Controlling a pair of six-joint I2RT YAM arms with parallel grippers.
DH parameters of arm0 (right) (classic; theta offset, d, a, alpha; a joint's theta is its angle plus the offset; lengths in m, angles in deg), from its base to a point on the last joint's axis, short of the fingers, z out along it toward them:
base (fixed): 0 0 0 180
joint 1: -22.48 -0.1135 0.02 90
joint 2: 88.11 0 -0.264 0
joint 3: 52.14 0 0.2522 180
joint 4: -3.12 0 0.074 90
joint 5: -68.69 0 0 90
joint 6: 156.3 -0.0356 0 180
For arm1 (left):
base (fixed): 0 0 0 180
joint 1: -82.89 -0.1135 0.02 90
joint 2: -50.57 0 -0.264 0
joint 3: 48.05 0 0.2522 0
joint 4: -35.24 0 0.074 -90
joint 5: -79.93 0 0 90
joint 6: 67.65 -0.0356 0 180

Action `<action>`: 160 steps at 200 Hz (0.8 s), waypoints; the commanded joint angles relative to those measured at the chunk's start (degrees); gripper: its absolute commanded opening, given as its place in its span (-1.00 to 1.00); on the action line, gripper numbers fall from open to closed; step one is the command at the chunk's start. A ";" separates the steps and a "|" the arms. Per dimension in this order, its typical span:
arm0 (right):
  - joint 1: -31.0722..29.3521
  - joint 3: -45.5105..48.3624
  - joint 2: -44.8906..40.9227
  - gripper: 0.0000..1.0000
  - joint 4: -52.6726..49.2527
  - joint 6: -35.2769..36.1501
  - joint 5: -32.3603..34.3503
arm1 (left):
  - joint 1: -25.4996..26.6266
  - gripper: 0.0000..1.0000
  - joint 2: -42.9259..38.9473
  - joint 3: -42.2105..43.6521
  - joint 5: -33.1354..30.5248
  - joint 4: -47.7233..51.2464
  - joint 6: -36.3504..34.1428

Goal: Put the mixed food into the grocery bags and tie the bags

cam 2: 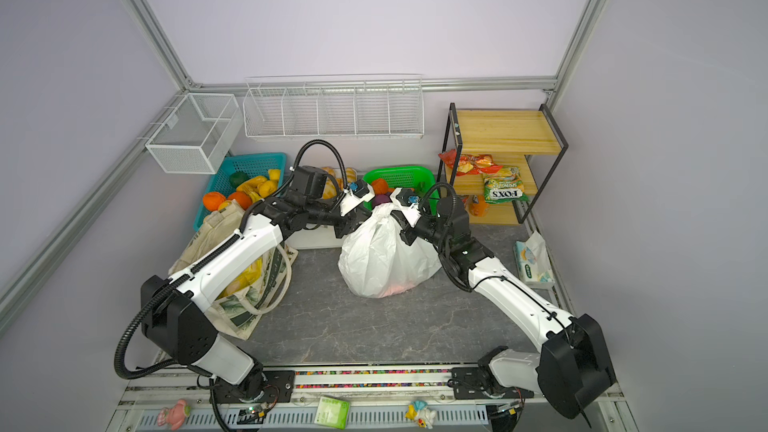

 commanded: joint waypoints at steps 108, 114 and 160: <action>0.10 -2.32 1.19 -0.87 1.92 -0.02 -1.08 | 1.32 -0.27 5.05 -7.33 3.62 7.17 -3.70; 0.12 -2.26 1.19 -0.87 1.92 -0.04 -1.15 | 1.35 -0.28 5.39 -7.44 3.55 6.67 -3.19; 0.09 -2.03 0.80 -0.87 1.92 -0.20 -1.09 | 1.42 -0.54 6.65 -7.83 4.74 3.25 -0.43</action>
